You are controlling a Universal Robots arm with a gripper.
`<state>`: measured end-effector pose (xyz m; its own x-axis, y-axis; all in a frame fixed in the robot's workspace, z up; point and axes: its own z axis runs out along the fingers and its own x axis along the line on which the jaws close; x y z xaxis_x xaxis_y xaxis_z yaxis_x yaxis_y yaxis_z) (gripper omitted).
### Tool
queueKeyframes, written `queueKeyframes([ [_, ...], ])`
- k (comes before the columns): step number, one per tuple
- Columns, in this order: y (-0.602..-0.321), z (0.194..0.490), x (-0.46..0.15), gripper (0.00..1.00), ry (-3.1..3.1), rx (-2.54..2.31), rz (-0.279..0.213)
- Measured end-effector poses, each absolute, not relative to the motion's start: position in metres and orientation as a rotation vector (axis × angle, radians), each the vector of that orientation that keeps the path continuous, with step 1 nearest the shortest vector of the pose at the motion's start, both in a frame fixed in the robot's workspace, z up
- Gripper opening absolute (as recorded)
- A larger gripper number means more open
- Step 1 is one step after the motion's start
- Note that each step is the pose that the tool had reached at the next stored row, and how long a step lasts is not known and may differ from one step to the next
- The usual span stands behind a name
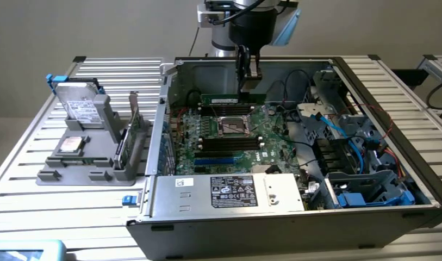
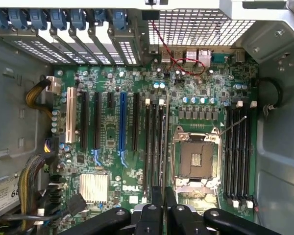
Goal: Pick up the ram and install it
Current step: 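Insert the ram into the slot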
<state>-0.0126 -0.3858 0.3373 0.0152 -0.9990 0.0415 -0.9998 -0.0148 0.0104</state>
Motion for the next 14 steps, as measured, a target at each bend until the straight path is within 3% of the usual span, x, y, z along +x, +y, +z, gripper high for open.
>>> queueKeyframes([
  [14,-0.388,0.321,-0.013,0.14,-2.180,2.211,0.035],
])
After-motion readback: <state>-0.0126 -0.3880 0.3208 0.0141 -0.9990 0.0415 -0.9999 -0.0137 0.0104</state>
